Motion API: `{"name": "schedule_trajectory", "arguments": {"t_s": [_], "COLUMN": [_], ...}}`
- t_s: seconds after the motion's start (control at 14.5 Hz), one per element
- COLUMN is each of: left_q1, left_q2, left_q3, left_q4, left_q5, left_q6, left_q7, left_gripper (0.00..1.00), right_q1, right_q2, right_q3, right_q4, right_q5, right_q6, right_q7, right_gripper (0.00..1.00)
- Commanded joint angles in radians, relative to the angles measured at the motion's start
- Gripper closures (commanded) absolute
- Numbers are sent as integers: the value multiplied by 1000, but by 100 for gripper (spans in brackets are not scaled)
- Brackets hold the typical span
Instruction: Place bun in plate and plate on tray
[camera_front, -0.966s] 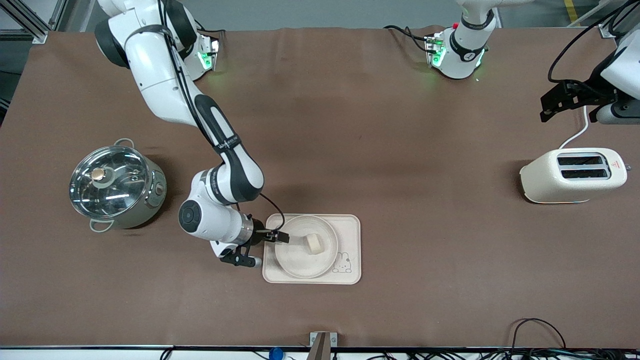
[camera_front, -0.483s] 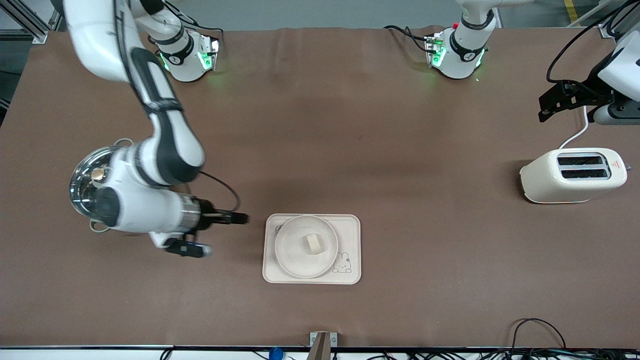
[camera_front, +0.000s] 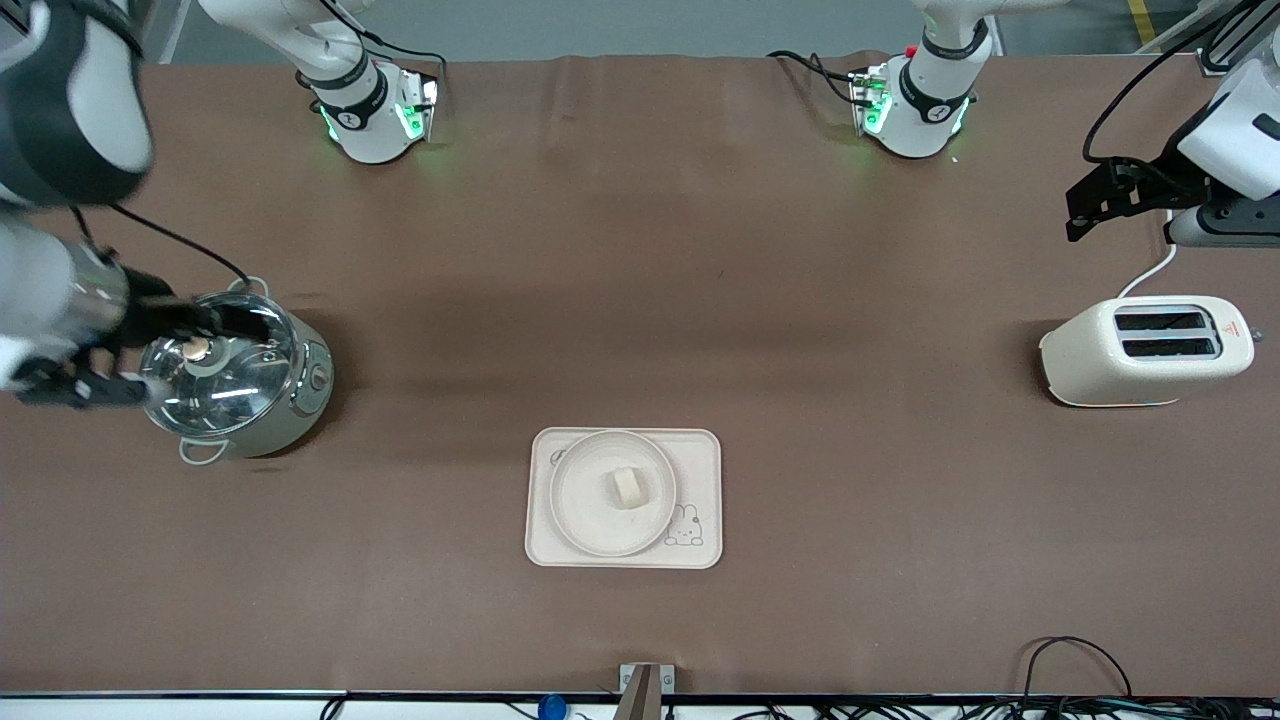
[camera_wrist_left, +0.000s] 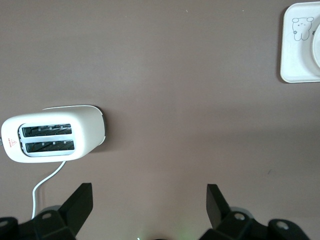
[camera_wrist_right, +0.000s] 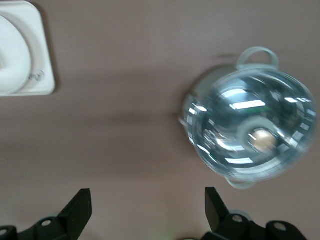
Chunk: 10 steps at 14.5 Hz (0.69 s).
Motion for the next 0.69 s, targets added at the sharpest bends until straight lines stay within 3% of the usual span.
{"name": "schedule_trajectory", "arguments": {"t_s": [0.0,0.34,0.62], "left_q1": [3,0,-2], "left_q2": [-12,-6,-5], "left_q3": [-2,-4,-4], "left_q4": [-3,14,14], "left_q5": [-4,0,0], "left_q6": [-6,-9,-9], "left_q7": [17,10,7], "left_gripper": [0,0,0], "right_q1": [-56,-147,-138], "right_q2": [-248,-385,-385], "right_q3": [28,38,36], "right_q4": [-219,-259,-256], "right_q5": [-94,-134,-136], "right_q6": [13,73,122], "right_q7": [-24,-137,-140], "right_gripper": [0,0,0]}}
